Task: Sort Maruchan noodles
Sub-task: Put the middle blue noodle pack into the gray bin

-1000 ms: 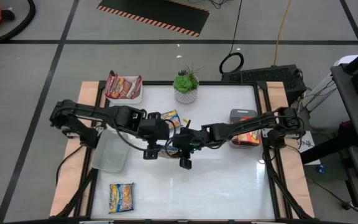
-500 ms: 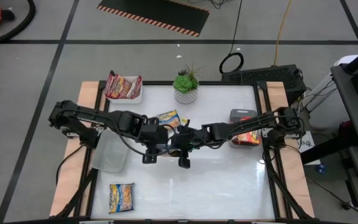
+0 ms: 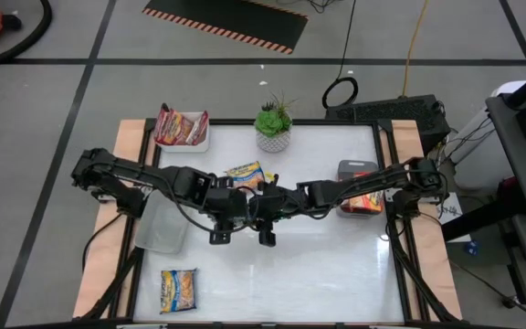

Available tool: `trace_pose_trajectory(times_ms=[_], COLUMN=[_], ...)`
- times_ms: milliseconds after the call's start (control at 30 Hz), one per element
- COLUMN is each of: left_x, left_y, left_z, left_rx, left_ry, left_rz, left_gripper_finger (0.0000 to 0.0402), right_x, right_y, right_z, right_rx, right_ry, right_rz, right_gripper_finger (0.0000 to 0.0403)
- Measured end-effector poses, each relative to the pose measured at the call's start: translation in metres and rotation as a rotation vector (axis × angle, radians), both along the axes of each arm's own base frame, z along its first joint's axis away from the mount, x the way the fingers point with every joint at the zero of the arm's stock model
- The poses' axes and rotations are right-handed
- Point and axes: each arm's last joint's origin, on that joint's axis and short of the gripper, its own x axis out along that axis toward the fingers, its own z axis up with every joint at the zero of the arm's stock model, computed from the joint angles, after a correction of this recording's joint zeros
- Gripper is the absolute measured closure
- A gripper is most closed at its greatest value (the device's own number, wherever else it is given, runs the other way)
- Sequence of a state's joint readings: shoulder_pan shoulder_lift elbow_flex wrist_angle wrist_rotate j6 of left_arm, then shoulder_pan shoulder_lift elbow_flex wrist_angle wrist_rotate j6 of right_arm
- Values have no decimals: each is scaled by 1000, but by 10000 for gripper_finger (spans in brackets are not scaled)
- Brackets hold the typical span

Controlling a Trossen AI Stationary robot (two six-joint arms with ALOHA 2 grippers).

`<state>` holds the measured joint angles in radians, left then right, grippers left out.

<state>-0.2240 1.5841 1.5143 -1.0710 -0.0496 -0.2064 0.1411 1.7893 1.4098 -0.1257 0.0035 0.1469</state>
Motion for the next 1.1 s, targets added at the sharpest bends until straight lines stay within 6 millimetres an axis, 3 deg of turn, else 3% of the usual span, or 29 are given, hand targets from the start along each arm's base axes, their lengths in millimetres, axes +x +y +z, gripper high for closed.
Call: trace_pose_trajectory(times_ms=[200, 633, 967, 1100], left_x=[2, 2, 0, -2], left_y=[-1, -1, -4, -3], left_z=[1, 1, 1, 3], left_rx=[1, 2, 18, 32], left_ry=[-26, -19, -16, -18], left_rz=[-17, -48, -78, -84], left_gripper_finger=[143, 264, 272, 273], right_x=[0, -1, -1, -2], right_y=[10, 11, 10, 9], right_z=[5, 5, 5, 9], right_rx=[-49, -77, -113, -159], right_ry=[-18, -15, -20, -32], right_rz=[9, 13, 17, -47], right_gripper_finger=[305, 305, 303, 285])
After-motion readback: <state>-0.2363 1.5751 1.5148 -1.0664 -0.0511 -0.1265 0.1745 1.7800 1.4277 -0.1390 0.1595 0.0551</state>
